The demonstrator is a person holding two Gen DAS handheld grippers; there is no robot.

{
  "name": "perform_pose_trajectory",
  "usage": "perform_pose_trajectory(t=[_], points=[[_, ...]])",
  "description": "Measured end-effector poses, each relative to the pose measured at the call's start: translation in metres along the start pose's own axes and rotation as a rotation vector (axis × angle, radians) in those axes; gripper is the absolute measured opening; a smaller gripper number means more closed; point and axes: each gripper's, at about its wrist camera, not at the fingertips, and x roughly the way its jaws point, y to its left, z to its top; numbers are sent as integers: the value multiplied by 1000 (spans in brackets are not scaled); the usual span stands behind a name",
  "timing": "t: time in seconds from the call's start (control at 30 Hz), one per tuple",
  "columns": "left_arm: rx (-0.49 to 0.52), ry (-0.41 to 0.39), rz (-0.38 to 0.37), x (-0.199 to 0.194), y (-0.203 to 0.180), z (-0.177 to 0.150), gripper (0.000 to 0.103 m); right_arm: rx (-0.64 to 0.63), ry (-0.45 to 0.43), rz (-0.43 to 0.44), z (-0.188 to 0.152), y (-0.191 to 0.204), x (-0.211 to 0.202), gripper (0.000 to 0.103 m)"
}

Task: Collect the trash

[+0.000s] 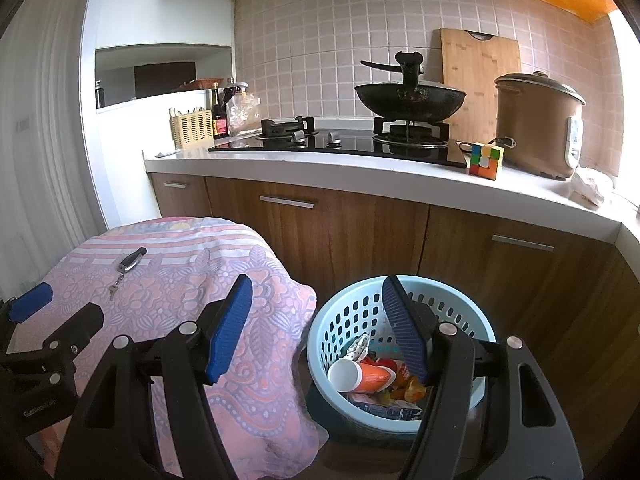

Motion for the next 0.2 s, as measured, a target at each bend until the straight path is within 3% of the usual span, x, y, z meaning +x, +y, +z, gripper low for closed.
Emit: perform_pose_trajectory(t=[0.2], points=[[-9, -1, -2, 1, 3, 0, 95, -3, -3, -4, 1, 1, 0, 64]])
